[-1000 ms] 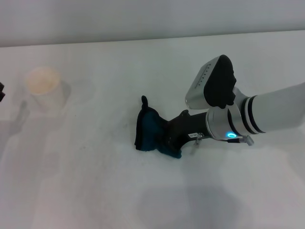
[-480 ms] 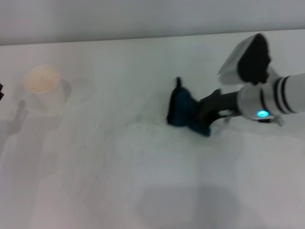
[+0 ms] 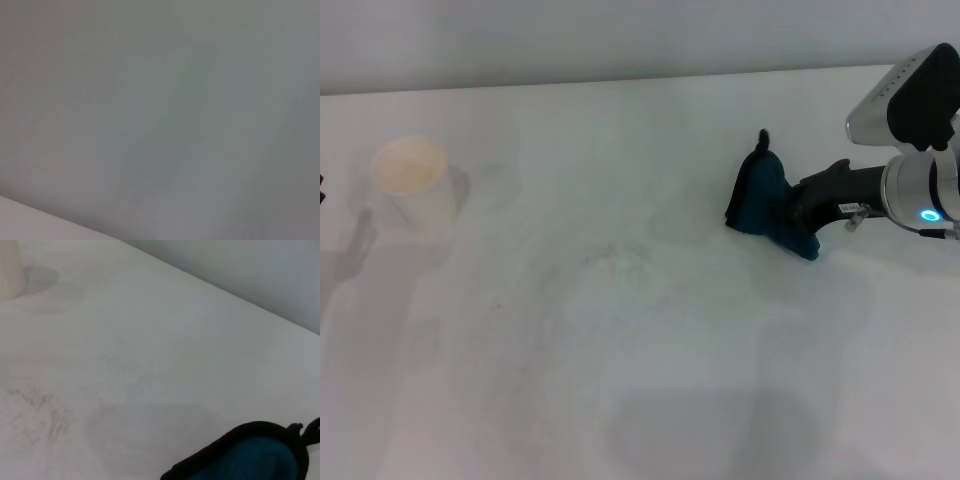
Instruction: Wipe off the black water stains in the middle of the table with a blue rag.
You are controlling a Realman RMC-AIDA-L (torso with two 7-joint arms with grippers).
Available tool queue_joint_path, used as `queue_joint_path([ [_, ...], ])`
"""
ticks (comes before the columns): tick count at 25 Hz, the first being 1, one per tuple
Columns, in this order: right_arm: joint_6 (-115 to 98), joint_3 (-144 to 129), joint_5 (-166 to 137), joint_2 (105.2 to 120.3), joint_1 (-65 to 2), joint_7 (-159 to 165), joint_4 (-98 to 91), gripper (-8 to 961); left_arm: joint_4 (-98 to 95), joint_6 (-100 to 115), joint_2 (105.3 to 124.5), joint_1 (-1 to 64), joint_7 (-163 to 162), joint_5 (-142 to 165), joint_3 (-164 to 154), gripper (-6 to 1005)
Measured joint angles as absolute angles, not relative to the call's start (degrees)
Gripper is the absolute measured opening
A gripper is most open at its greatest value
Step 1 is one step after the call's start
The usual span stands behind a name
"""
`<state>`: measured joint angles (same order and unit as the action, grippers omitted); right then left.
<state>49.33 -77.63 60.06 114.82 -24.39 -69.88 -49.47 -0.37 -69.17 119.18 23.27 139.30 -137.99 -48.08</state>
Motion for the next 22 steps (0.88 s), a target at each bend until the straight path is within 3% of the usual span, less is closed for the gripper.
queue_joint_path([
  [4, 49.5, -77.6, 60.1, 115.1, -23.9, -69.9, -49.9, 105, -0.4, -69.2, 119.18, 23.3, 139.3, -138.0, -48.1, 888],
  [9, 47.7, -77.9, 61.6, 115.35, -20.9, -70.1, -54.7, 321, -0.4, -69.2, 119.18, 23.3, 139.3, -138.0, -48.1, 887],
  [13, 42.6, -77.4, 71.3, 115.32, -17.6, -74.5, -57.3, 427, -0.3, -69.2, 119.12, 22.9, 139.3, -137.7, -48.4, 887],
  [17, 45.4, -69.2, 95.9, 115.11, -17.2, -84.0, -52.0, 534, -0.3, -69.2, 119.1, 22.3, 139.6, -137.6, -48.6, 887],
  [22, 58.4, -56.2, 116.7, 115.04, -19.1, -89.9, -39.6, 733, -0.4, -70.5, 119.17, 22.5, 139.6, -137.6, -48.6, 887],
])
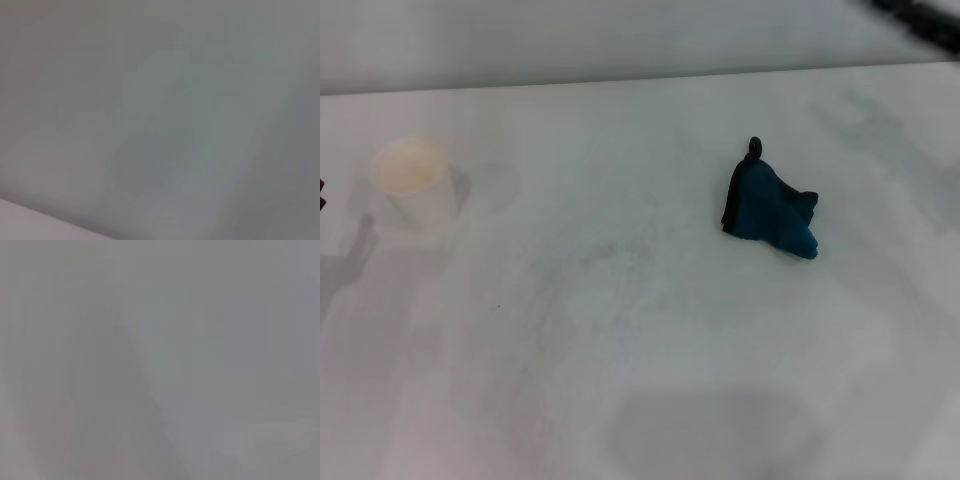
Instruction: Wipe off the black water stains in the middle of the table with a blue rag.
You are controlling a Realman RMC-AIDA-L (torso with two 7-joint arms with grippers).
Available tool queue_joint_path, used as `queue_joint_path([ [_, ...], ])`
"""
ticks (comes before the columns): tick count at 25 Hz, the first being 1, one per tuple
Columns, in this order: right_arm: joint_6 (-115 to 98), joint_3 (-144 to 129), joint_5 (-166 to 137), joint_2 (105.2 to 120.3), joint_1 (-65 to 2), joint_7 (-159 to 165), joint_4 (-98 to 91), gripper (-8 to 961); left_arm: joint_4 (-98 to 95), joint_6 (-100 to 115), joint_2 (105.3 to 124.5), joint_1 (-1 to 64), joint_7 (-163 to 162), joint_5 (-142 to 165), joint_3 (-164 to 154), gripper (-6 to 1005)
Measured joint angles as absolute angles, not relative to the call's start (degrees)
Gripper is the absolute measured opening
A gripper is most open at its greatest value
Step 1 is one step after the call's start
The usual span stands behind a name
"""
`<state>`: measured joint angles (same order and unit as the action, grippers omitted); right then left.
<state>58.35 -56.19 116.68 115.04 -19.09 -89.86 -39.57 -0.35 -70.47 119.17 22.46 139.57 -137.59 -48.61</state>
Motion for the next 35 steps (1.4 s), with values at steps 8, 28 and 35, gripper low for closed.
queue_joint_path([
  [8, 69.2, -25.6, 126.5, 114.89, -20.5, -93.7, -17.5, 870, -0.5, -71.3, 119.11, 22.4, 139.5, -137.9, -48.3, 888],
  [28, 57.5, -24.5, 126.1, 115.98, -26.7, -160.6, -1.7, 865, -1.2, -69.1, 119.09, 23.3, 139.4, -138.0, -48.3, 888],
  [35, 57.2, -24.4, 126.0, 115.88, -27.4, -158.9, -1.7, 865, -1.1, -69.1, 119.23, 23.3, 138.7, -138.0, -48.2, 887],
])
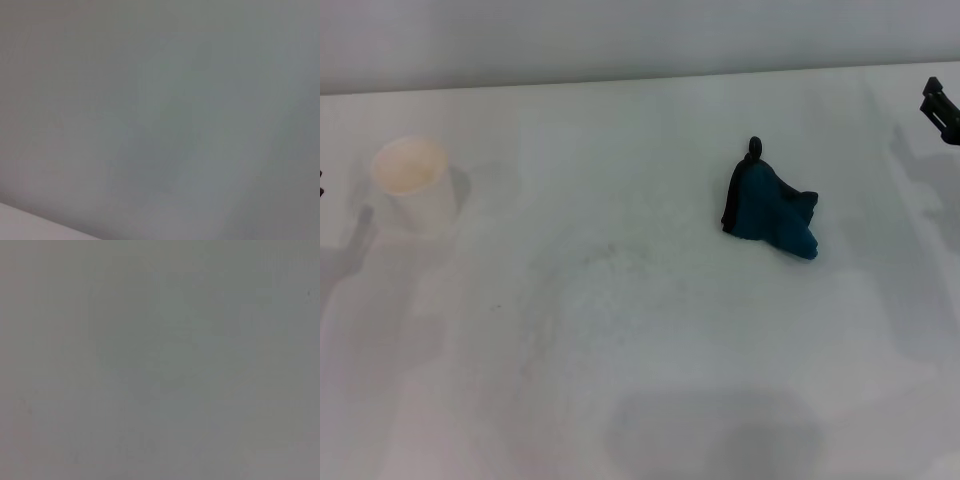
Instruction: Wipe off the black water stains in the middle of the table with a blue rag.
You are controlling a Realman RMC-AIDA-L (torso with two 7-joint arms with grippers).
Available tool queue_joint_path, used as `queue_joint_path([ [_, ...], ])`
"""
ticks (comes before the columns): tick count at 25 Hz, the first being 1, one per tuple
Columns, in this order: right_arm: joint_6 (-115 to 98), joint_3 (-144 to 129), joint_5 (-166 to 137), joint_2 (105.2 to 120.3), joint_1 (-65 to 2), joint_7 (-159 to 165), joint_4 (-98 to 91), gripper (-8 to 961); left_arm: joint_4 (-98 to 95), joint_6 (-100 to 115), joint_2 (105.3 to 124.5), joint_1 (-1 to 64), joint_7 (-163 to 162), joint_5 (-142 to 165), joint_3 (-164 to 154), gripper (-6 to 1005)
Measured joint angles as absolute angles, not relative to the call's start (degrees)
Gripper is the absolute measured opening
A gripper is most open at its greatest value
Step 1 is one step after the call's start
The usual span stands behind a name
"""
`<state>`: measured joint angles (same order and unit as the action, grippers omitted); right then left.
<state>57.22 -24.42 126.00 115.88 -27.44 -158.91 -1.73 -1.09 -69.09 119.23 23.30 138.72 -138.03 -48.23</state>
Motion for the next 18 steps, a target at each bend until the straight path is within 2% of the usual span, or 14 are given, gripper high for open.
queue_joint_path([
  [12, 53.7, -24.4, 126.0, 115.75, -29.7, -157.7, -1.8, 865, -0.6, -69.1, 119.35, 22.2, 136.4, -138.1, -48.3, 887],
  [18, 52.5, -24.4, 125.9, 115.8, -30.0, -157.5, -1.7, 865, -0.7, -68.7, 119.36, 23.7, 136.4, -138.3, -48.2, 887],
])
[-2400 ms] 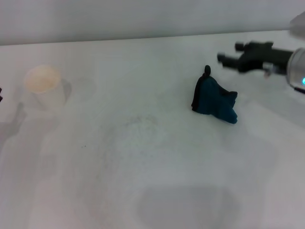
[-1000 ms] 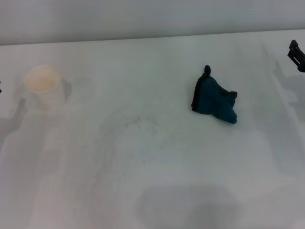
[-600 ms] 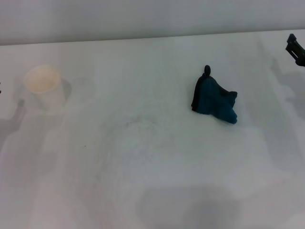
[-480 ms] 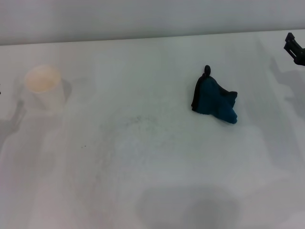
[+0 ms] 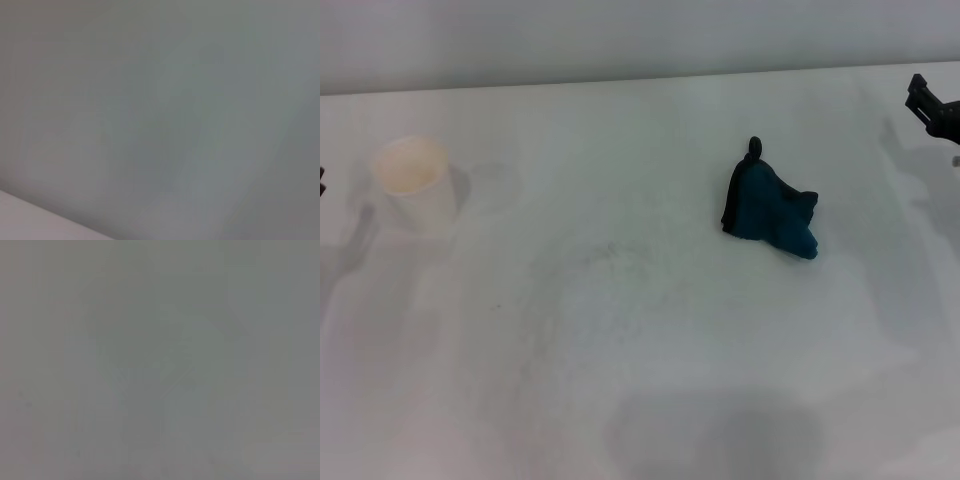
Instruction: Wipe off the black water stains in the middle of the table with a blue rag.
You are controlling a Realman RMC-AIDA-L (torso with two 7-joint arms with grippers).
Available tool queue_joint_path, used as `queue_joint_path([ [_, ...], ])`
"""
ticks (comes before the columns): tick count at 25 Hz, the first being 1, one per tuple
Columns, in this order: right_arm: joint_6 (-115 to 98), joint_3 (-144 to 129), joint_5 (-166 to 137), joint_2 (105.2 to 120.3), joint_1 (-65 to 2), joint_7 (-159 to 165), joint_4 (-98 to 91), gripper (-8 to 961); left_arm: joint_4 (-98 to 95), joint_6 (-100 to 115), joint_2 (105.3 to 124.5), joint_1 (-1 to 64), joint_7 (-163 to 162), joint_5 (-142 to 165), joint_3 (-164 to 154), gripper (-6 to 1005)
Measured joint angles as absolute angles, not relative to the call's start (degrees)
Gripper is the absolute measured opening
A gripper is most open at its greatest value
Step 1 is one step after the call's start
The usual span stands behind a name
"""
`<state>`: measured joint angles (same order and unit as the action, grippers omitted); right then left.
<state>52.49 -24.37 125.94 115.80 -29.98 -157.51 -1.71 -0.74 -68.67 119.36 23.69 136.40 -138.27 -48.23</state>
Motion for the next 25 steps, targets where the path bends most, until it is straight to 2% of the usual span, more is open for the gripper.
queue_joint_path([
  [25, 49.8, -23.7, 126.5, 115.65, -30.1, -157.3, -2.1, 865, -1.2, -64.4, 119.15, 30.1, 136.4, -139.6, -48.2, 887],
])
